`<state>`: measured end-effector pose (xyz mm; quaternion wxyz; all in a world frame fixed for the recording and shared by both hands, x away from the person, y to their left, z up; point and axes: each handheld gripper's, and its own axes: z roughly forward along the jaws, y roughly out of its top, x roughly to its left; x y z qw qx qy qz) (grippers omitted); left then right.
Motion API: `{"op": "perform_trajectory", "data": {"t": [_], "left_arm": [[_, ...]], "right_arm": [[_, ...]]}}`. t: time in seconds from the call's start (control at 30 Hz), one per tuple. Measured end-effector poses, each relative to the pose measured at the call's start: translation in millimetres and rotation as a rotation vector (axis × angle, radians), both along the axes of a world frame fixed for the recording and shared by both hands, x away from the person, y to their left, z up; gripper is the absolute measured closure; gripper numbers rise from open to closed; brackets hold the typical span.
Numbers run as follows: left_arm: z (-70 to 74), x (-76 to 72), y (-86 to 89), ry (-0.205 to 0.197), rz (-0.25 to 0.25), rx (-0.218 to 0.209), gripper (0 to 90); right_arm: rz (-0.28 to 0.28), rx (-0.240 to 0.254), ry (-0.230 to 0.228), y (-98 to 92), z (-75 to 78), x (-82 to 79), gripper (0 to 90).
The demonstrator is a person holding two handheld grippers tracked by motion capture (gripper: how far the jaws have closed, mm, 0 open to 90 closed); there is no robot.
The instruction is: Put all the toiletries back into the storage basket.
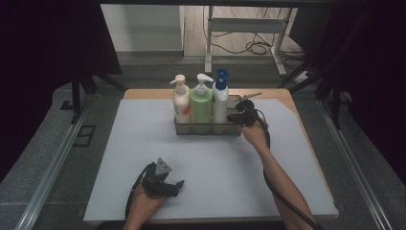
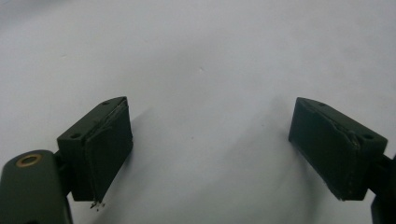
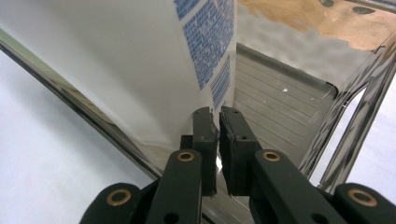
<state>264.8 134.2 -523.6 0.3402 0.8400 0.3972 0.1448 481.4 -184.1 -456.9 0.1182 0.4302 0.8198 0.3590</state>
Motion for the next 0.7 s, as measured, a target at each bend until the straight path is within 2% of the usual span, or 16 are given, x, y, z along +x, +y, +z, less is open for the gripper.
{"op": "perform_trajectory", "data": {"t": [0.2,0.7], "left_arm": [[-0.1,0.0,-0.1,0.000,0.001,-0.001,13.2],[-0.1,0.0,-0.1,0.000,0.001,-0.001,13.2]], "right_arm": [[0.020,-0.004,-0.011,1.9,0.7,-4.2,85.9],[0.029,0.004,-0.011,2.7,0.7,-8.7,85.1]]}}
